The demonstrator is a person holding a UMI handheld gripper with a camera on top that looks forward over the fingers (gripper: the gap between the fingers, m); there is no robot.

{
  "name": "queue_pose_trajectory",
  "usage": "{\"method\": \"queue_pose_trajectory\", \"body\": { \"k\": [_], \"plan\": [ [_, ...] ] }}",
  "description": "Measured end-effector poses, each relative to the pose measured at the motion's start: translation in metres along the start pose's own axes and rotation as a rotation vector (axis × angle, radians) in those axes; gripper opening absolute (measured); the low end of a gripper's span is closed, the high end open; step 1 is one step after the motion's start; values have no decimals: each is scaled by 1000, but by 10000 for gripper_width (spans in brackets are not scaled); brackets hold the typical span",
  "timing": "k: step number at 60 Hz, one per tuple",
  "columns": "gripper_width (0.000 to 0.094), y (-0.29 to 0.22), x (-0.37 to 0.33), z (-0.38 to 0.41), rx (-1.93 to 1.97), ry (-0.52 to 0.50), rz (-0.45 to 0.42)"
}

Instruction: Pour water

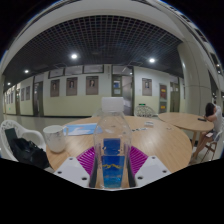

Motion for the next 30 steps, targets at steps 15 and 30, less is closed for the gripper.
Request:
{"method": "queue_pose_trajectory", "body": {
  "k": [15, 30],
  "plan": [
    [319, -11, 10, -5, -117, -73, 61],
    [317, -92, 75, 3, -1146, 139, 234]
  ]
}}
Point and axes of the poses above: the point between the fingertips, and its own axes, seen from behind it with the camera up: z to the left, y down, x forward, the way the camera looks, the point moved 4 cm from there along -x, backward, against the way the camera looks, and after that the axes turned 15 degrees about -y, right-handed, at the moved point
